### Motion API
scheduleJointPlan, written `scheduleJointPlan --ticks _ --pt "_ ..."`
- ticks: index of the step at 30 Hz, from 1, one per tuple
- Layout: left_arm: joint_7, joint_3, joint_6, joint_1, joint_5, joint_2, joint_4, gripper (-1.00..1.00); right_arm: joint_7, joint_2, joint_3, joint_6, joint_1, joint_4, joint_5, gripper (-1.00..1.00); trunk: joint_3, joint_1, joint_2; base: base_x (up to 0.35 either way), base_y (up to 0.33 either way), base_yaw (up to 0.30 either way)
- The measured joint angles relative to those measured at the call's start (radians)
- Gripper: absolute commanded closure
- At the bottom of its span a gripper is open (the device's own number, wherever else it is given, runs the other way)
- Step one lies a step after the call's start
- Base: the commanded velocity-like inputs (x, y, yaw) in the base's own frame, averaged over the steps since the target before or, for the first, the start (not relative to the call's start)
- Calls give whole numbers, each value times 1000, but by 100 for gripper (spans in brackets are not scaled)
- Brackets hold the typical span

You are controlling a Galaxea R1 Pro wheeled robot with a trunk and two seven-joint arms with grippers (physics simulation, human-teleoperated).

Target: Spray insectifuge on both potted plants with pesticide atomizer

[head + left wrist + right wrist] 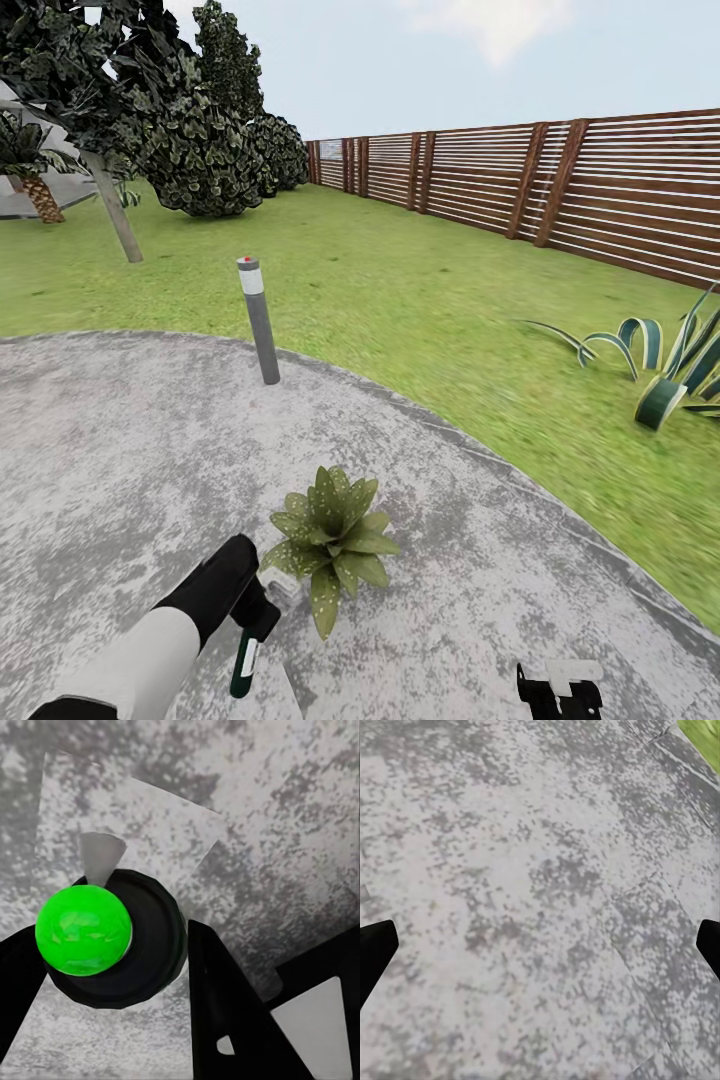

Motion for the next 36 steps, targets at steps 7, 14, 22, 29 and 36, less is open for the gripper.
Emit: scheduleJointPlan --ticks 7,14,22,29,36 --pt "7 1 2 -1 -3 0 -6 100 0 0 0 0 0 0 0 -100 0 0 0 0 0 0" --pt "7 -1 0 -1 -3 -3 3 100 0 0 0 0 0 0 0 -100 0 0 0 21 0 0" --pt "14 14 -77 59 -4 34 14 100 0 0 0 0 0 0 0 -100 0 0 0 2 0 0" --pt "101 83 -82 61 1 -4 -7 100 0 0 0 0 0 0 0 -100 0 0 0 0 0 0" --pt "104 87 -81 61 5 -41 -55 100 0 0 0 0 0 0 0 -100 0 0 0 0 0 0"
